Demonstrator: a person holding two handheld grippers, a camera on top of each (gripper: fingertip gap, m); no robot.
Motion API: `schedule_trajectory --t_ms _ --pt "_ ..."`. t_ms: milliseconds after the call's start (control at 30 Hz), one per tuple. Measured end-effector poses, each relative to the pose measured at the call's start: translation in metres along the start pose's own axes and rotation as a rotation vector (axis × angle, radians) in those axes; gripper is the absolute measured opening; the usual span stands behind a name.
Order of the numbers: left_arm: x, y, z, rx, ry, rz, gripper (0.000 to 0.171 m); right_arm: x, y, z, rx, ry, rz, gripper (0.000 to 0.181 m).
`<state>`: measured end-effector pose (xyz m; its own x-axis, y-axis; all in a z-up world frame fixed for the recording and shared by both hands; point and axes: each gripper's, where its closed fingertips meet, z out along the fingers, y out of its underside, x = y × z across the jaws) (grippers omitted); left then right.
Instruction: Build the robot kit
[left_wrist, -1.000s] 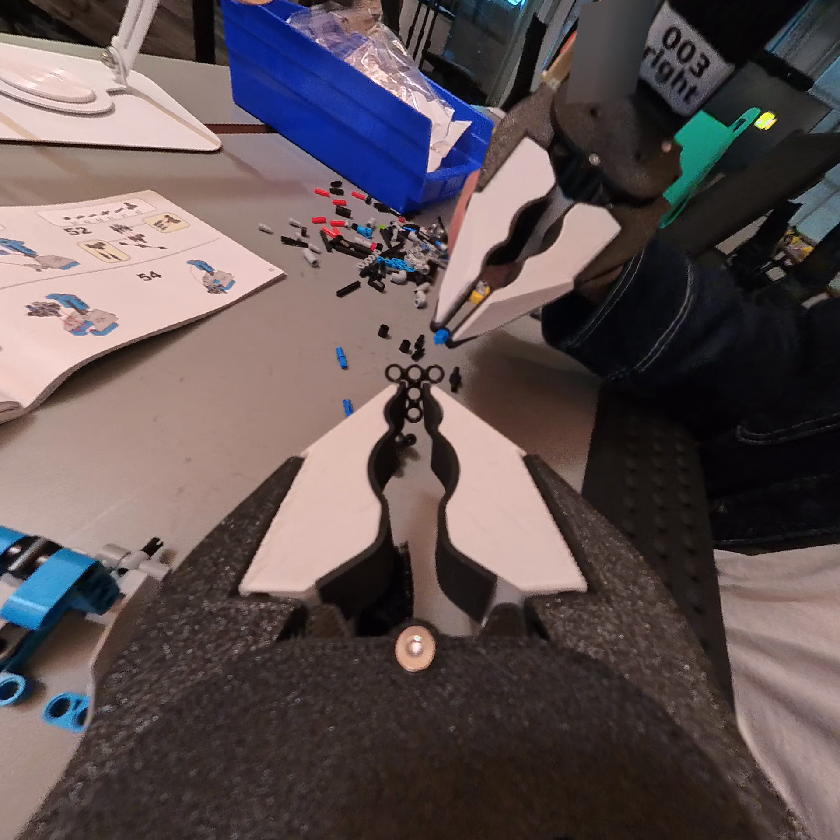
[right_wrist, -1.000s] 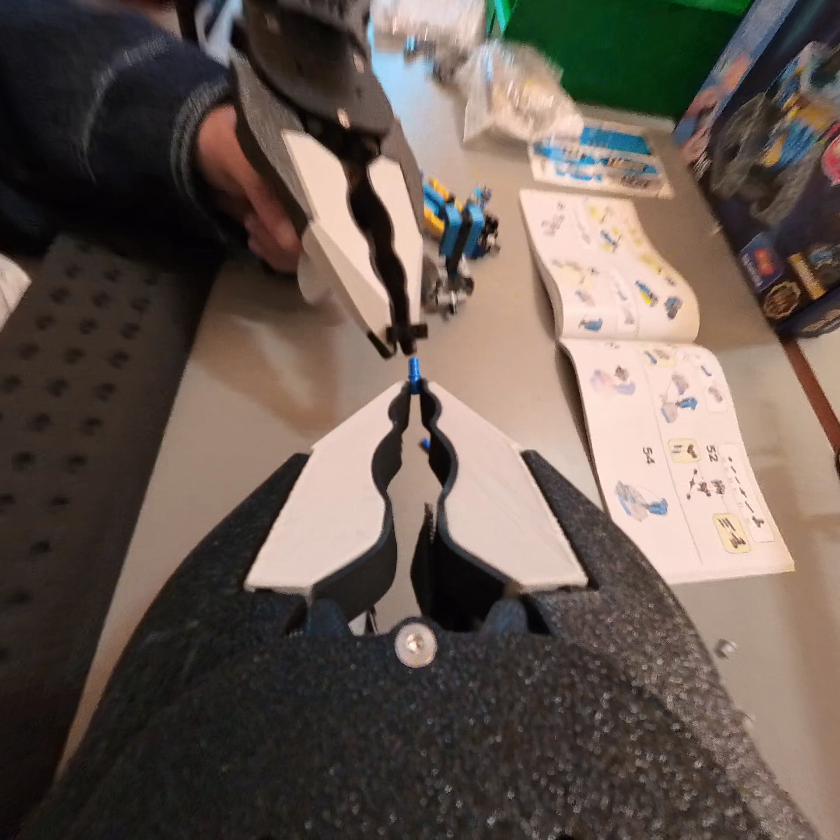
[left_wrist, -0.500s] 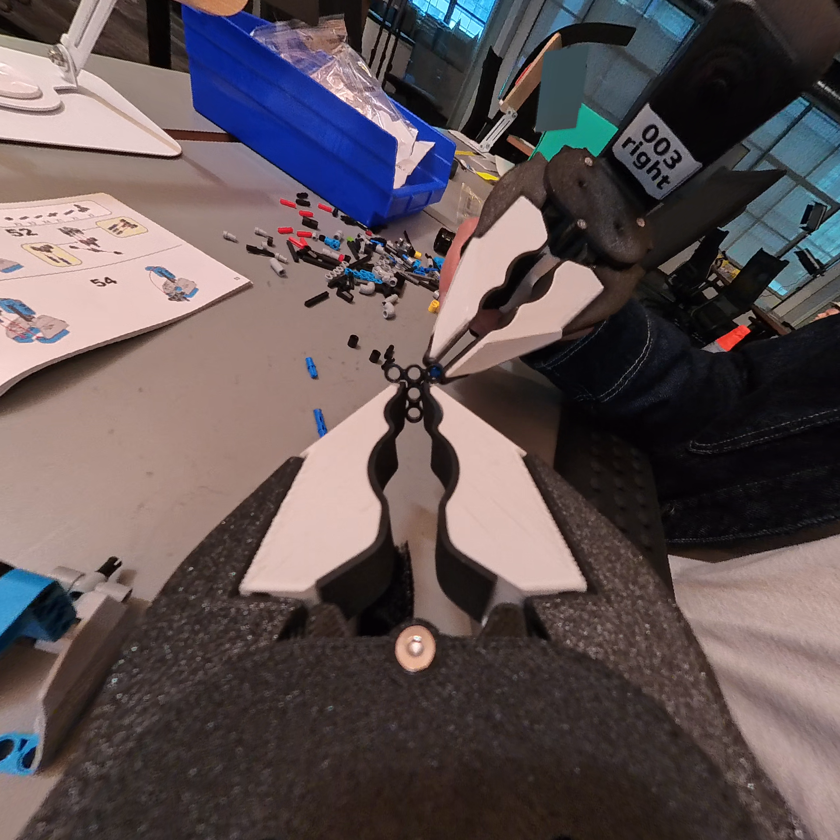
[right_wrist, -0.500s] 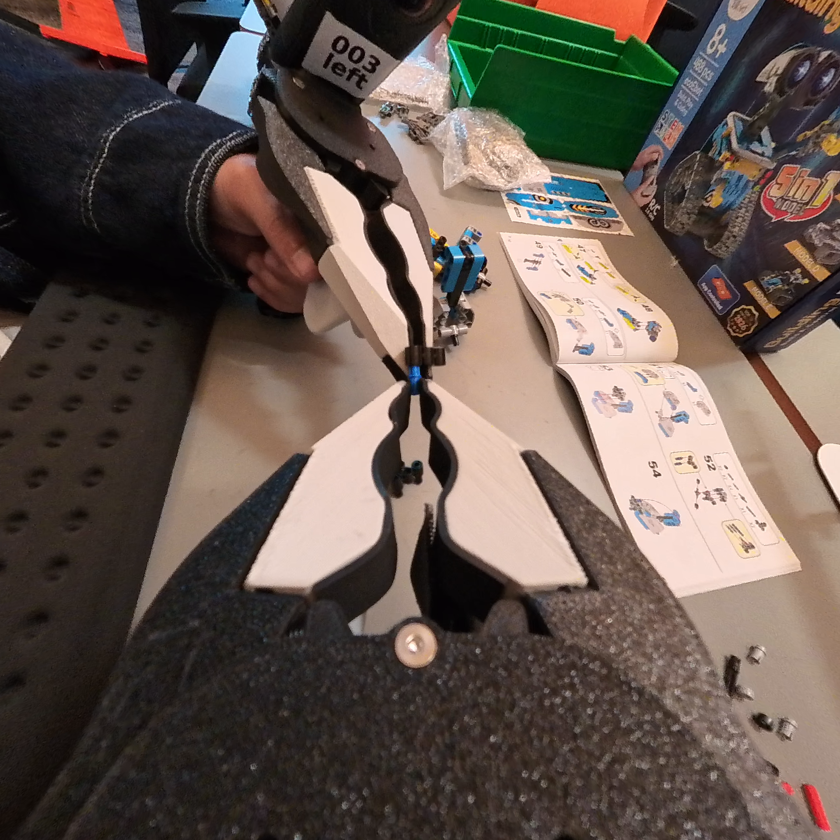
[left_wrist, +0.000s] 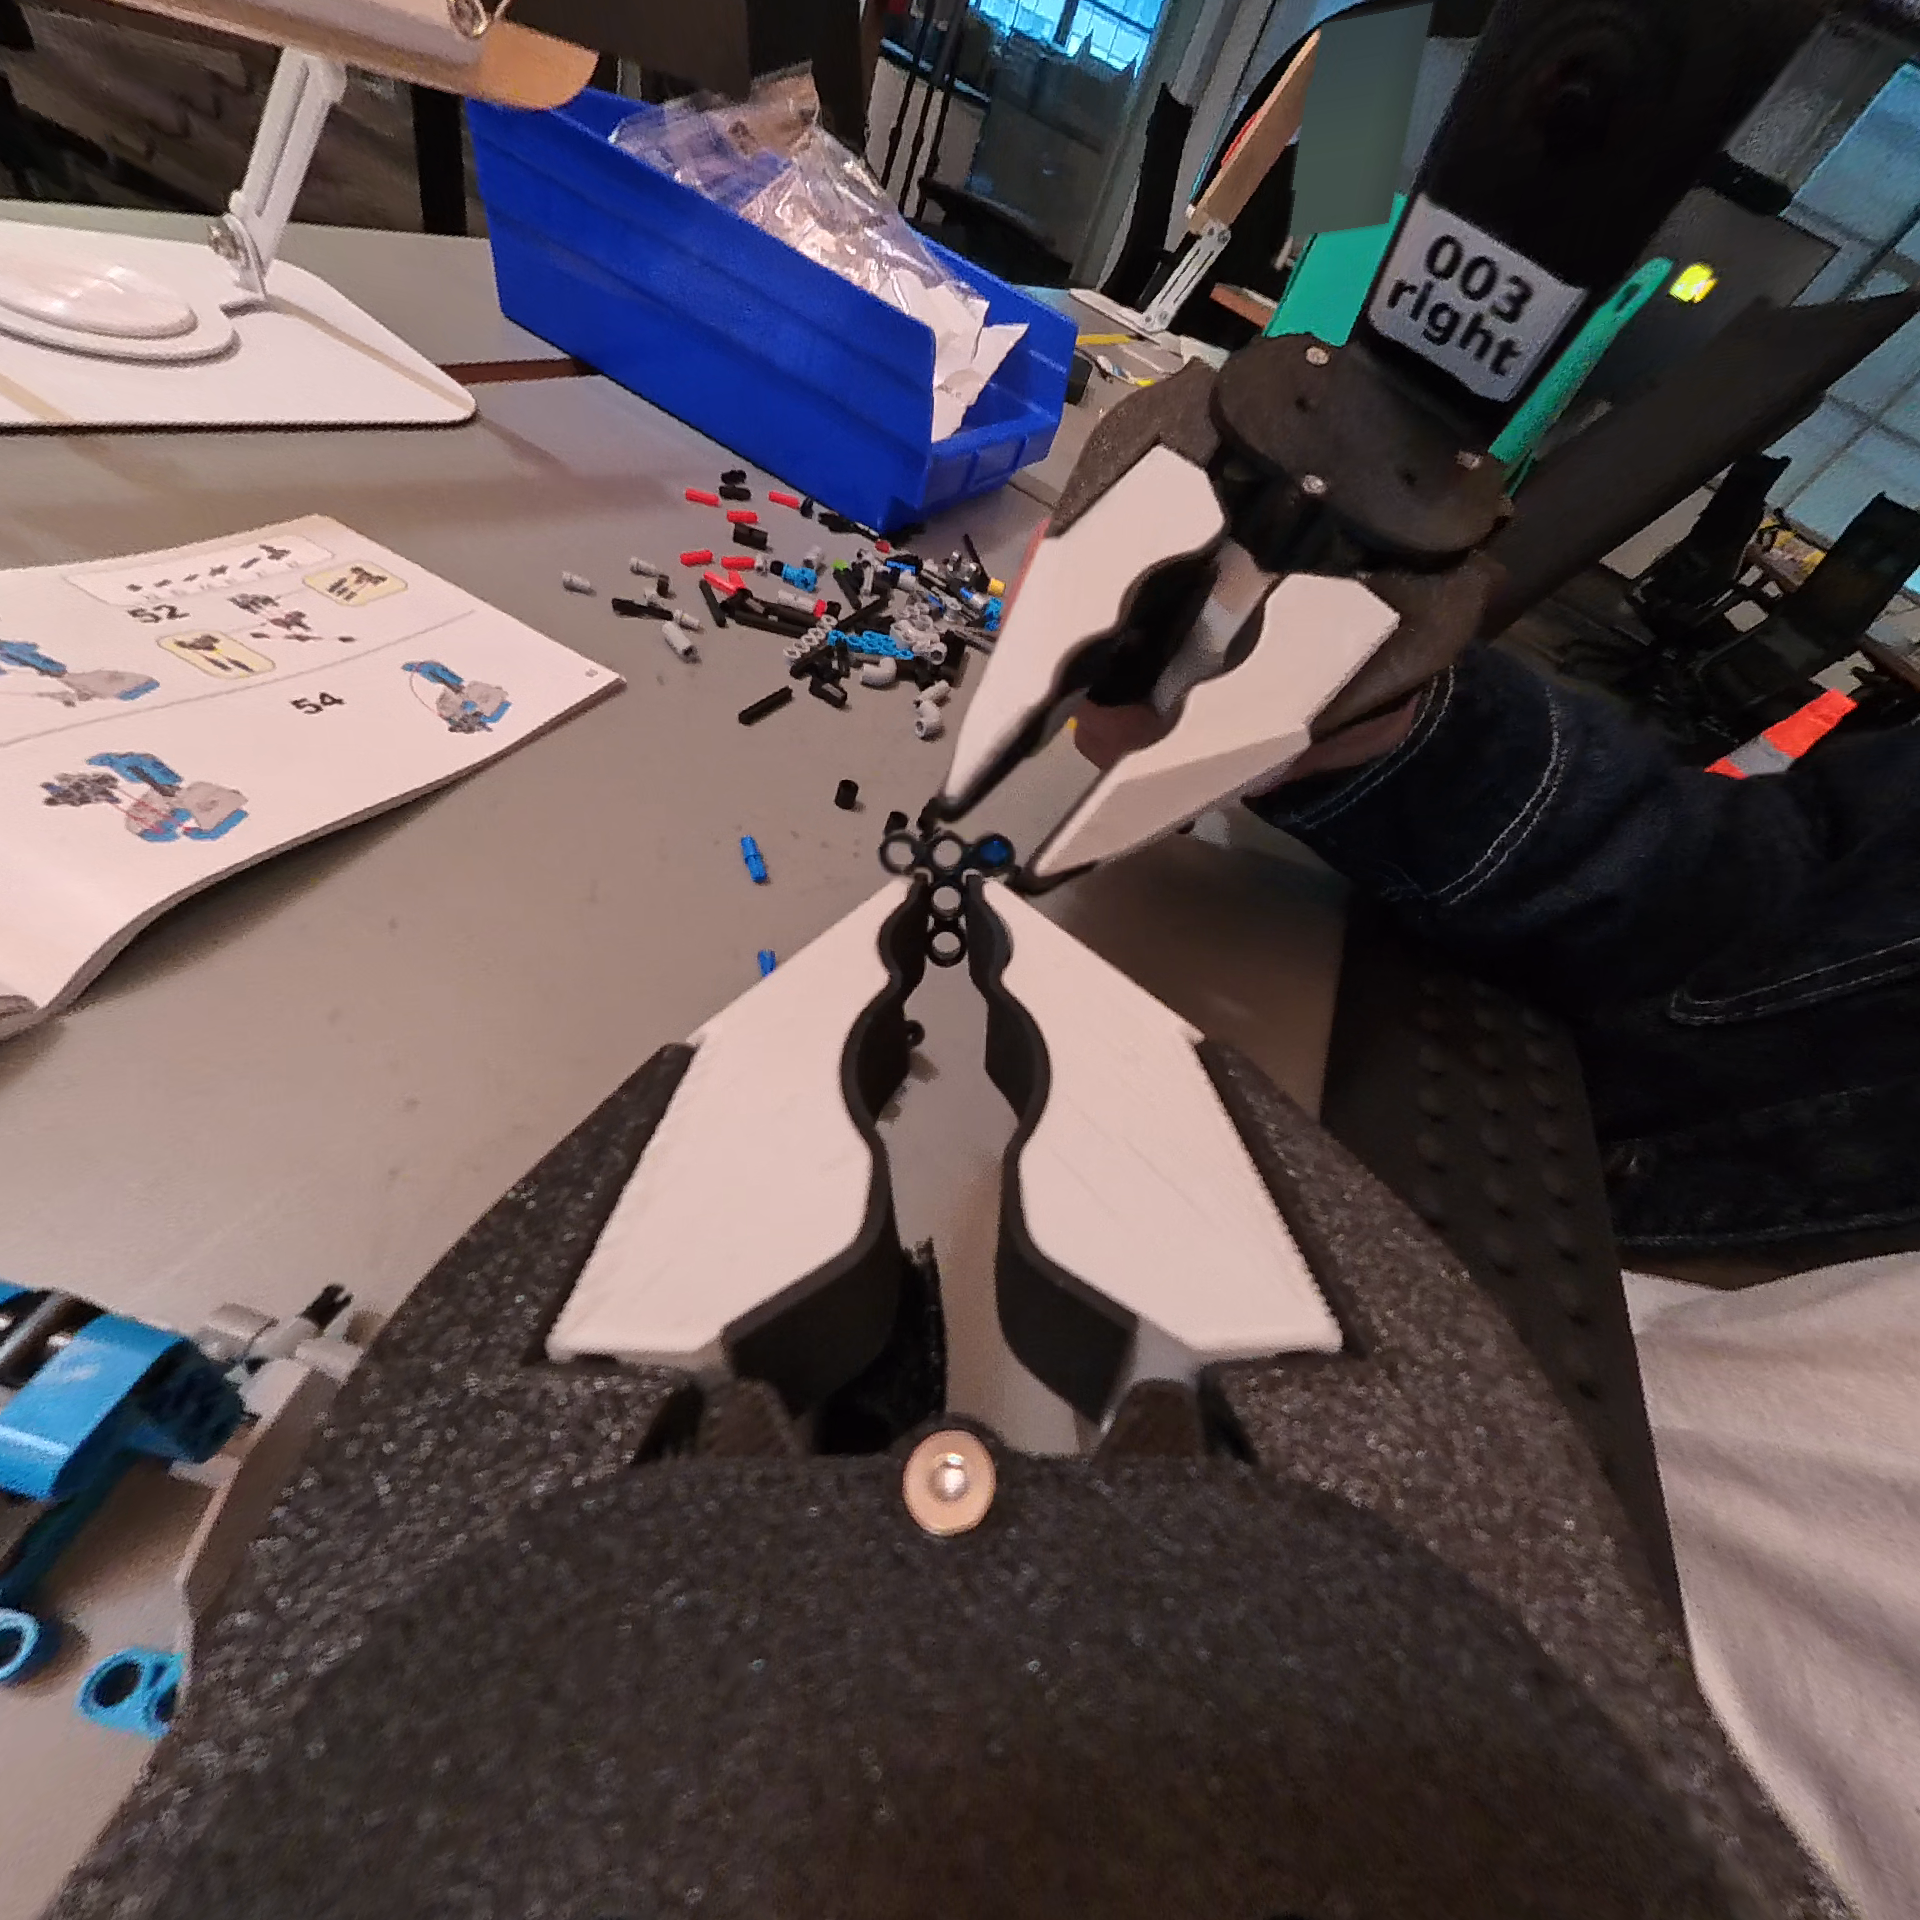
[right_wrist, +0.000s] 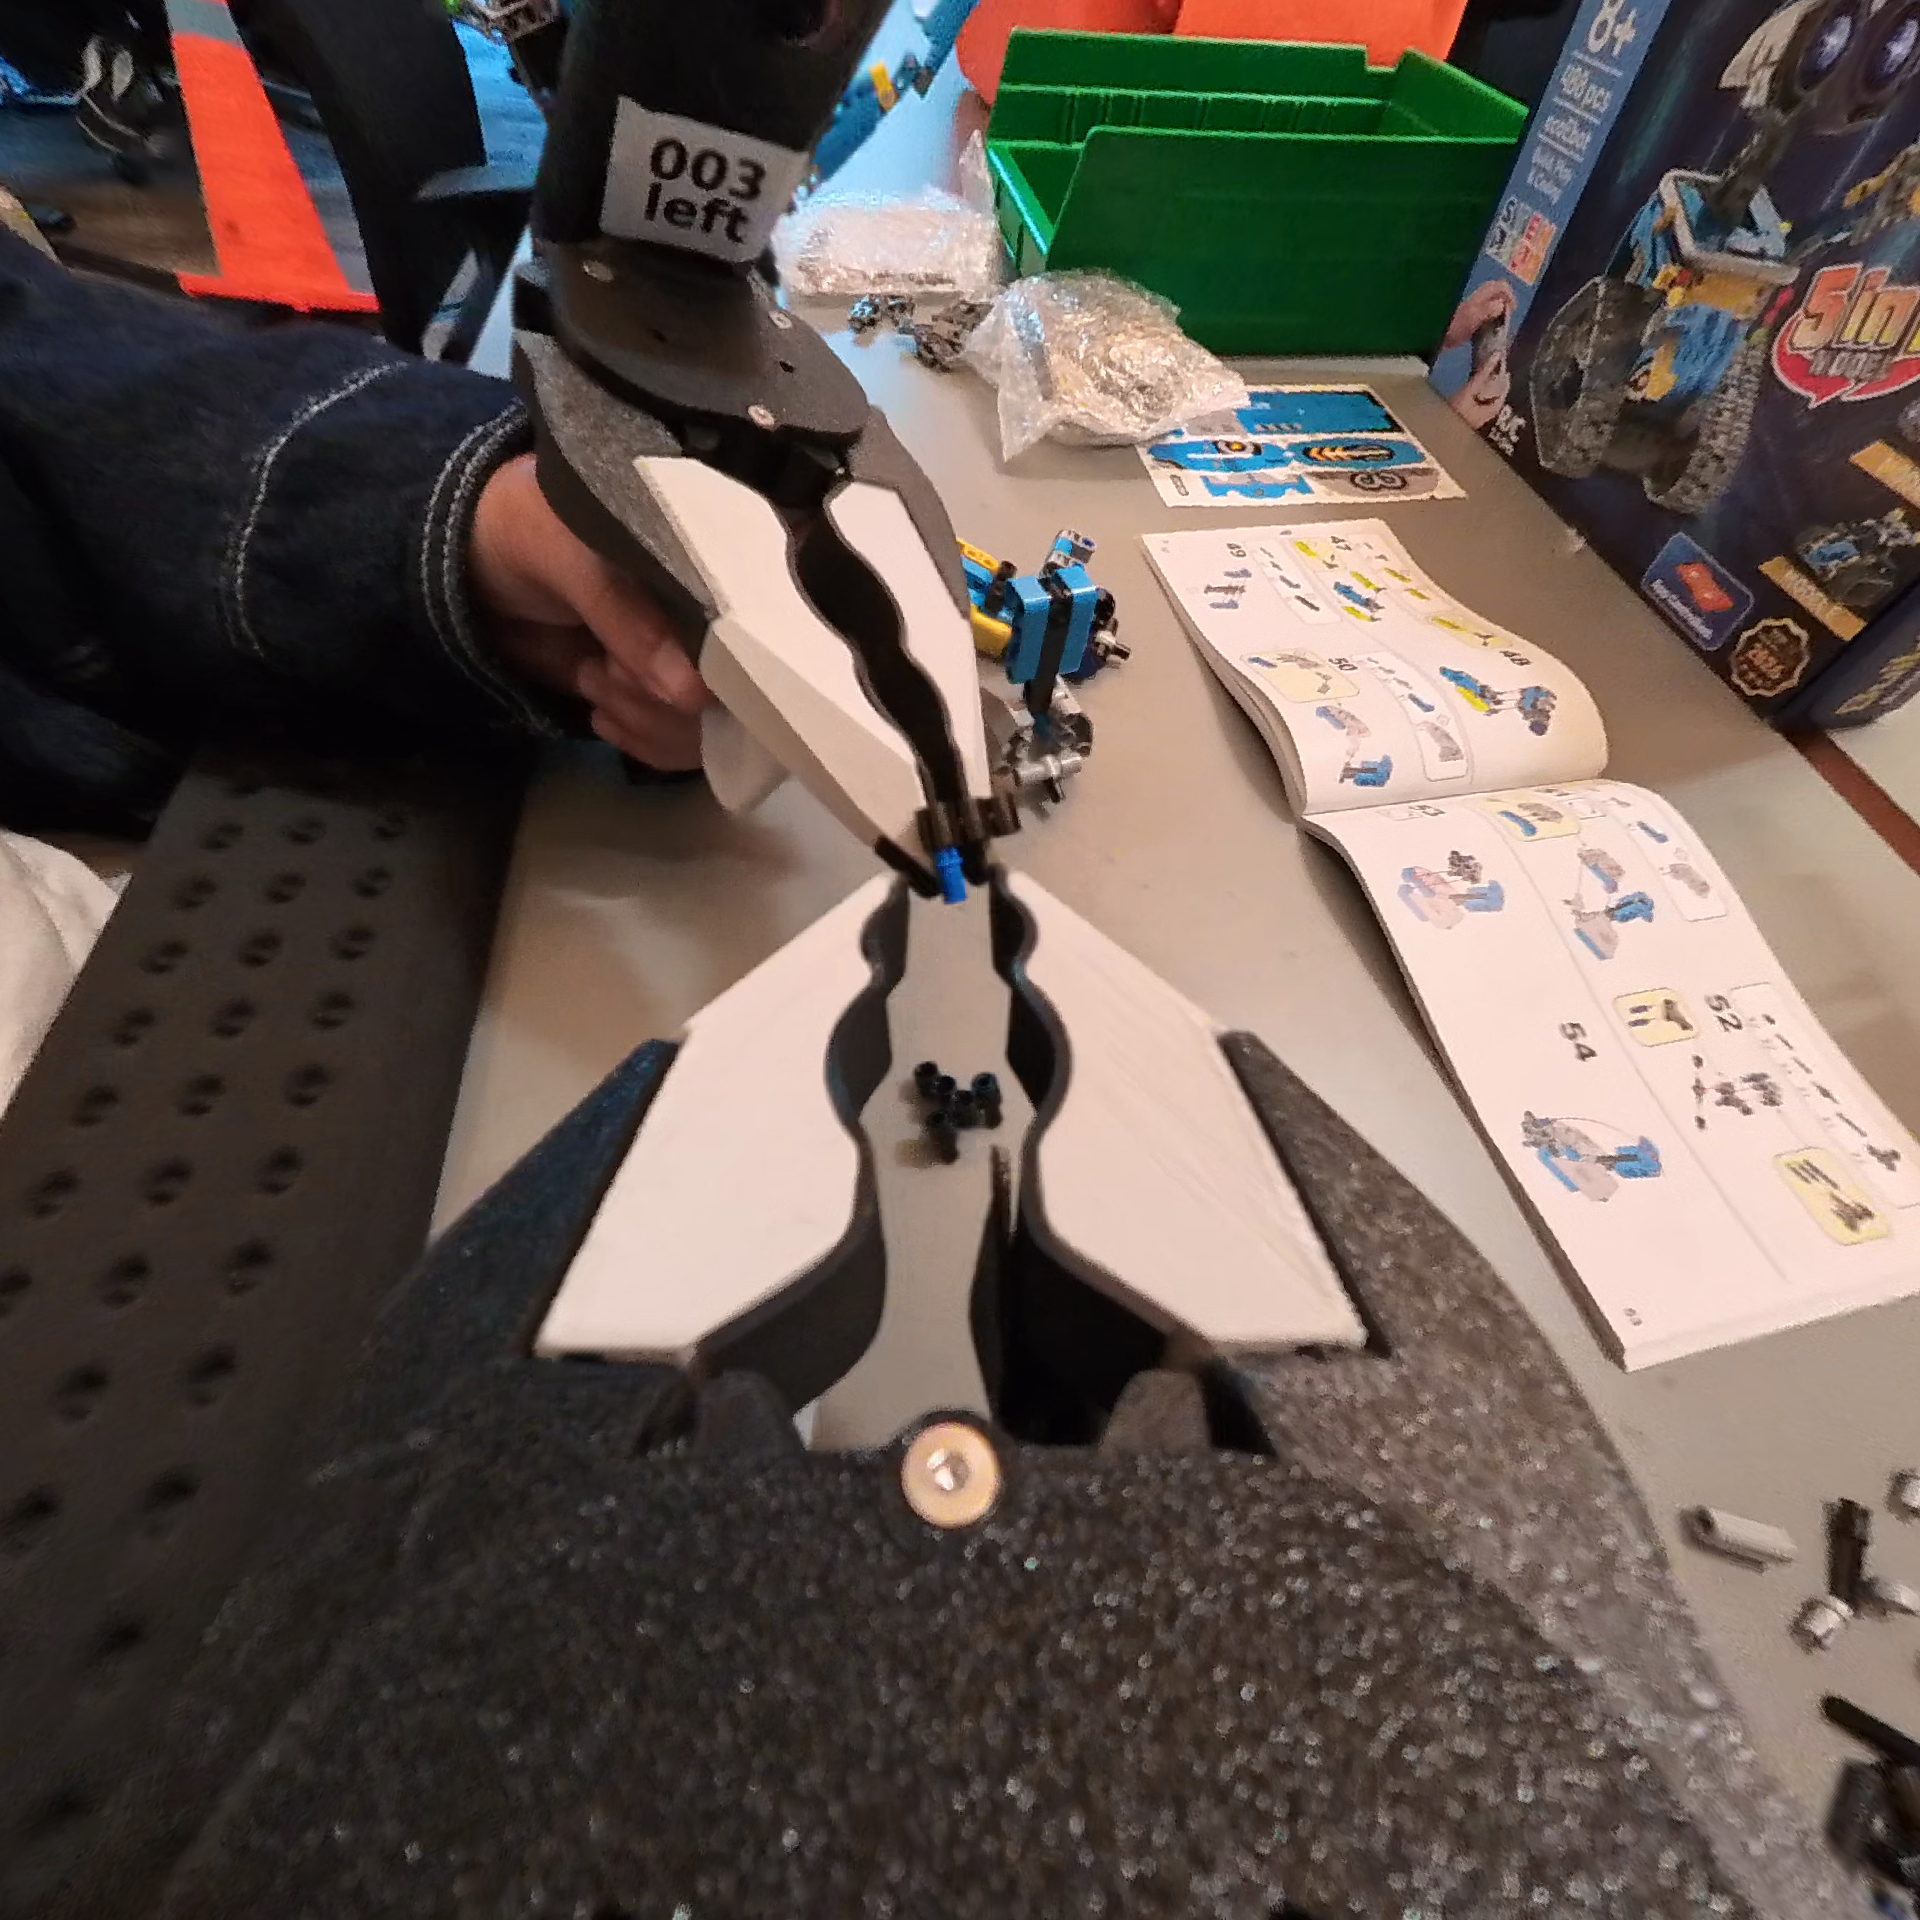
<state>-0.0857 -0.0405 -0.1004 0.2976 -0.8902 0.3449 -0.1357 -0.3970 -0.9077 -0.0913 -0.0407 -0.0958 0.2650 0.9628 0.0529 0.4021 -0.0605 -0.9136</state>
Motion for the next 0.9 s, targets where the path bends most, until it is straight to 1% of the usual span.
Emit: schedule_trajectory --t_ms 133,200,233,333,367,400,467,500,600,667,733,833,900 --pt "0.003 -0.006 -0.003 0.037 0.040 -0.044 0.007 0.012 0.000 -0.015 0.042 0.027 0.033 0.017" --pt "0.002 -0.009 -0.004 0.056 0.048 -0.072 0.007 0.012 -0.004 -0.020 0.075 -0.010 0.087 0.017" --pt "0.000 -0.009 -0.005 0.057 0.040 -0.074 0.007 0.015 -0.003 -0.020 0.063 -0.001 0.100 0.017" --pt "-0.006 -0.009 -0.007 0.057 0.013 -0.080 0.007 0.031 0.014 -0.025 -0.022 0.095 0.082 0.017" --pt "-0.011 -0.009 -0.009 0.056 -0.018 -0.069 0.007 0.038 0.019 -0.029 -0.045 0.134 0.093 0.015" --pt "-0.017 -0.009 -0.013 0.055 -0.059 -0.049 0.007 0.037 0.023 -0.032 -0.066 0.129 0.112 0.015" --pt "-0.026 -0.011 -0.026 0.071 -0.105 -0.032 0.007 0.023 0.029 -0.032 -0.122 0.099 0.132 0.016" --pt "-0.029 -0.012 -0.034 0.086 -0.117 -0.039 0.007 0.010 0.030 -0.027 -0.138 0.066 0.129 0.016" --pt "-0.036 -0.014 -0.061 0.150 -0.151 -0.056 0.007 -0.052 0.032 0.005 -0.186 -0.119 0.107 0.016" --pt "-0.039 -0.019 -0.075 0.201 -0.162 -0.065 0.007 -0.082 0.037 0.029 -0.229 -0.191 0.049 0.017" --pt "-0.041 -0.022 -0.086 0.228 -0.167 -0.063 0.007 -0.092 0.036 0.051 -0.246 -0.212 -0.002 0.016" --pt "-0.044 -0.025 -0.101 0.250 -0.192 -0.032 0.007 -0.109 0.030 0.077 -0.258 -0.304 -0.027 0.019" --pt "-0.050 -0.026 -0.117 0.269 -0.232 -0.014 0.007 -0.120 0.027 0.094 -0.260 -0.362 -0.052 0.020"
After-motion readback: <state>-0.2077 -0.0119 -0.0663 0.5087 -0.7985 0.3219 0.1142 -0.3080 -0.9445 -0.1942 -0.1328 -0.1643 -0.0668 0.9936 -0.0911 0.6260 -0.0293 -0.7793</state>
